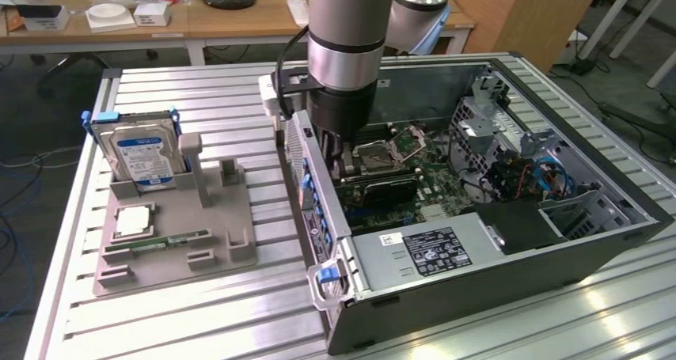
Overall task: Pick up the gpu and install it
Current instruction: 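Press down on the gpu until it lock into place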
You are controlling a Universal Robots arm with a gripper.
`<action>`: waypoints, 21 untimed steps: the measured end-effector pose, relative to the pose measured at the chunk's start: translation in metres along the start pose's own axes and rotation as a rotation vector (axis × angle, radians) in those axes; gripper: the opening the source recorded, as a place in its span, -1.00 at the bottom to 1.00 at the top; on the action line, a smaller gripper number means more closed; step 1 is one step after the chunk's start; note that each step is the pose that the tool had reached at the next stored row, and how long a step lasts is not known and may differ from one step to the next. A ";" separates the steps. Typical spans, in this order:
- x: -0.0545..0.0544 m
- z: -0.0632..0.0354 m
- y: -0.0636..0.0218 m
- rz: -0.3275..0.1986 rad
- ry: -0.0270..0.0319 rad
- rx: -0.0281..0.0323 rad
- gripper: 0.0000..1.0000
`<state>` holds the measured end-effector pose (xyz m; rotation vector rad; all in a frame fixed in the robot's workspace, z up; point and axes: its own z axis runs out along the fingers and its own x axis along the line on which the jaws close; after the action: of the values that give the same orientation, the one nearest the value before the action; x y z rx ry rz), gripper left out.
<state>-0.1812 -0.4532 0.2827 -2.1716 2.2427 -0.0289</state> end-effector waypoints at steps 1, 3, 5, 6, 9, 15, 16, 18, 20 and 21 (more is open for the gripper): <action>0.000 0.0007 -0.0006 0.000 0.0000 -0.0003 -0.80; 0.000 0.0020 -0.0036 0.000 -0.0004 0.0003 -0.80; 0.000 0.0032 -0.0054 0.000 -0.0002 0.0003 -0.80; 0.000 0.0039 -0.0061 0.000 -0.0002 0.0003 -0.80; 0.000 0.0059 -0.0080 0.000 -0.0001 0.0002 -0.80; -0.001 0.0081 -0.0097 -0.001 -0.0004 0.0004 -0.80; -0.002 0.0082 -0.0097 -0.001 -0.0003 0.0003 -0.80; -0.002 0.0100 -0.0097 -0.001 -0.0004 0.0004 -0.80; -0.003 0.0131 -0.0096 -0.001 -0.0003 0.0003 -0.80; -0.003 0.0145 -0.0095 -0.002 -0.0004 0.0004 -0.80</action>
<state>-0.1712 -0.4508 0.2685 -2.1730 2.2405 -0.0290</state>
